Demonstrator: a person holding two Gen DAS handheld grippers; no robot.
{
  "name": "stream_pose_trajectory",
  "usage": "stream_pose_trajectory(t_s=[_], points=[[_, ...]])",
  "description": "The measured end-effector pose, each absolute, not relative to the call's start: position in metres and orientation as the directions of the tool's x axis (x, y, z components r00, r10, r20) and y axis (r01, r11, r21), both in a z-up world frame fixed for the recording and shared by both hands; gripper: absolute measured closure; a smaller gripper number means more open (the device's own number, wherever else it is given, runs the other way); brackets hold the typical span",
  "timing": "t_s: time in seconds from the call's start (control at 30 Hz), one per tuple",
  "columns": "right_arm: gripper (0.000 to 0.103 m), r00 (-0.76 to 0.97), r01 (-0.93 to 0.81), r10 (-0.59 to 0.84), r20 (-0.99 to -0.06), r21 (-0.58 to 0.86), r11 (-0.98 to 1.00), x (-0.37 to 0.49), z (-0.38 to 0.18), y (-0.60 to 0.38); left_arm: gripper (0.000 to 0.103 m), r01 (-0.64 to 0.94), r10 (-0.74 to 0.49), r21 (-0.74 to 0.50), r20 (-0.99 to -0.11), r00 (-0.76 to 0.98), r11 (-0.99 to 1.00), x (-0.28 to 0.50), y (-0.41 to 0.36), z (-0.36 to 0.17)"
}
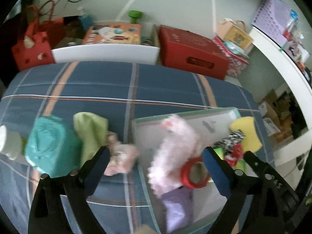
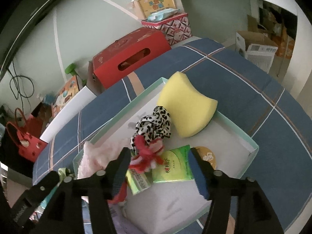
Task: Organize soft objects
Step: 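Open both tools to drop the tape roll and hair tie into the tray, then move both tools back from the tray toward the pile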
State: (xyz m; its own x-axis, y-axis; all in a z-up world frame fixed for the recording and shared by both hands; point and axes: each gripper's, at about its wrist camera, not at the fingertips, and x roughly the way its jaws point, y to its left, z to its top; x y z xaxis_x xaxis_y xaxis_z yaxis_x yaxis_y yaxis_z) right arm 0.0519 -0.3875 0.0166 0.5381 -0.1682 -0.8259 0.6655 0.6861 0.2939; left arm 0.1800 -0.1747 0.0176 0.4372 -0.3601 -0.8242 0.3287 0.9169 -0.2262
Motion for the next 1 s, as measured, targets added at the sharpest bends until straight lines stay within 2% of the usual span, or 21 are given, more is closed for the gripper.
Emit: stream_pose_trajectory(t_s=[0.03,0.13,0.17,0.33,0.53,0.73,1.0], points=[[0.029,0.533,0.664,-0.175,-0.828,0.282,0.692,0.053,0.017,-0.386,0.007,0.309,-0.344,-0.218,-0.826,0.447,0.926,0.182,-0.168,0.018],[0.003,0.525,0.651,-0.188,-0.830,0.249,0.716,0.057,0.016,-0.382,0.007,0.269,-0.306,-0.197,-0.831,0.465,0.943,0.186,-0.155,0.018],[0.000,0.528,0.647,-0.192,-0.828,0.245,0.722,0.058,0.016,-0.380,0.007,0.258,-0.295,-0.191,-0.833,0.468,0.947,0.187,-0.151,0.018],[0.000,0.572,0.618,-0.207,-0.794,0.250,0.745,0.060,0.026,-0.371,0.007,0.200,-0.276,-0.205,-0.842,0.463,0.958,0.194,-0.128,0.020],[0.000,0.621,0.549,-0.162,-0.767,0.278,0.788,0.071,0.034,-0.350,0.007,0.137,-0.249,-0.209,-0.827,0.504,0.968,0.201,-0.097,0.030],[0.000,0.677,0.399,0.017,-0.736,0.387,0.831,0.090,0.040,-0.319,0.007,0.078,-0.235,-0.228,-0.826,0.512,0.971,0.211,-0.068,0.031],[0.000,0.679,0.238,0.122,-0.723,0.375,0.896,0.110,0.039,-0.269,0.007,0.061,-0.264,-0.271,-0.819,0.509,0.961,0.206,-0.054,0.028]])
